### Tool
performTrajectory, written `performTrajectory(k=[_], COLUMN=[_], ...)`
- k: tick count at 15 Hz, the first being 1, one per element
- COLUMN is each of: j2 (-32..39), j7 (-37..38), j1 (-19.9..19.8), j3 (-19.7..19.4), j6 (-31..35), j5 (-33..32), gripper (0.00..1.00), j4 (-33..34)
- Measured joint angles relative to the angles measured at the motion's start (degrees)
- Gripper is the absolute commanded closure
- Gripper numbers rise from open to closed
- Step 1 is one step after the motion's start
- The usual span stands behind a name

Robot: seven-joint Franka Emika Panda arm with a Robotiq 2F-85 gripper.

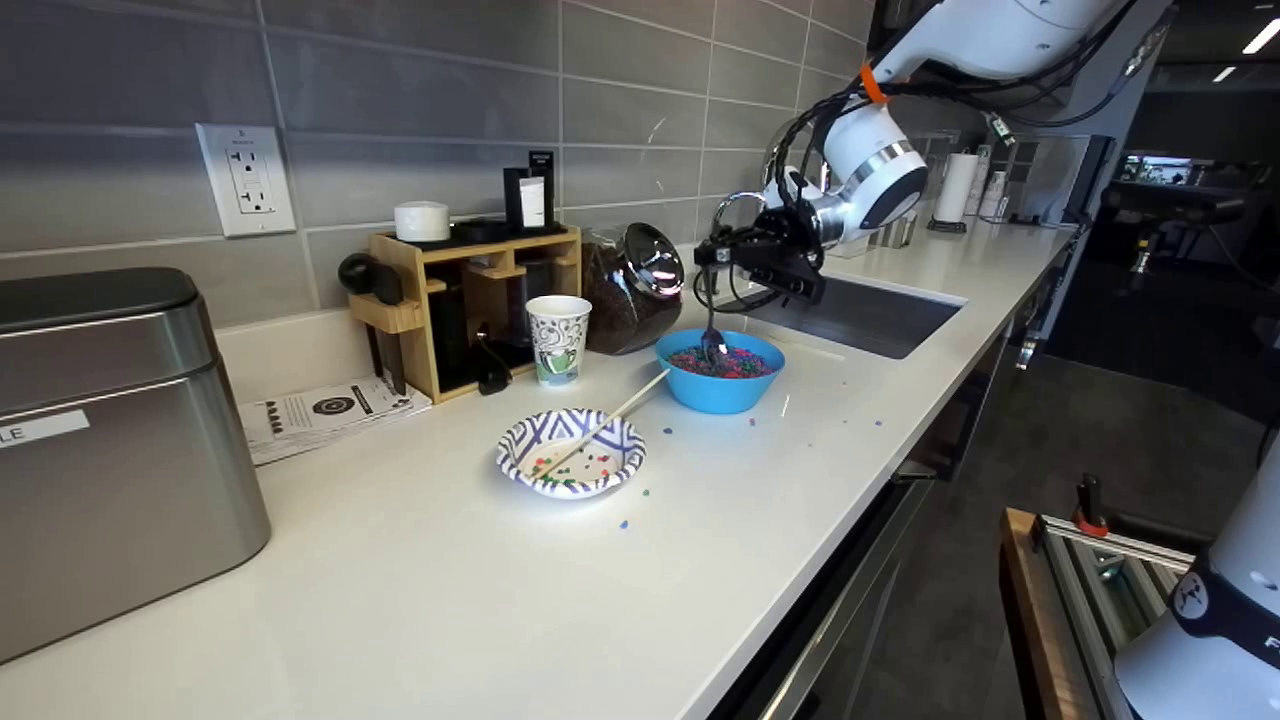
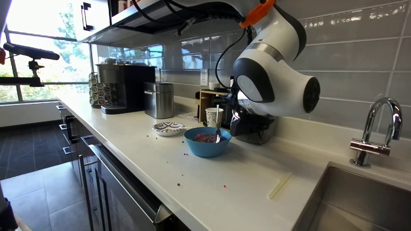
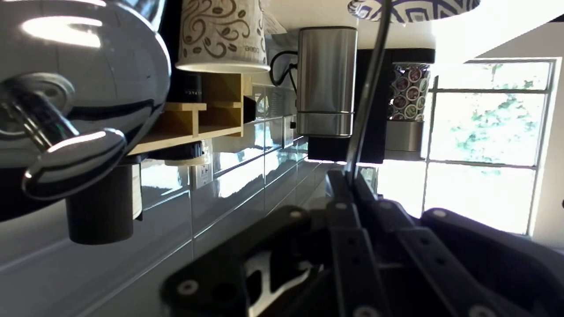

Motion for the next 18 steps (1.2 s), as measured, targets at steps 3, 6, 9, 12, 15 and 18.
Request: performTrajectory(k=[3, 6, 9, 12, 15, 18], j2=[0.6, 1.6, 2.5, 3.3, 4.1, 4.8], j7=[3.8, 7.3, 10.8, 13.6, 16.4, 19.1], j1=[0.0, -0.1, -0.2, -0.3, -0.4, -0.5], j3=[-0.1, -0.3, -0.5, -0.6, -0.6, -0.6], j6=[0.9, 1.2, 1.2, 1.5, 2.0, 2.4], j5=[1.3, 3.1, 4.6, 5.7, 6.6, 7.5], gripper=[1.00, 1.00, 1.00, 1.00, 1.00, 1.00], j4=[0.0, 0.0, 0.2, 0.5, 0.8, 1.1])
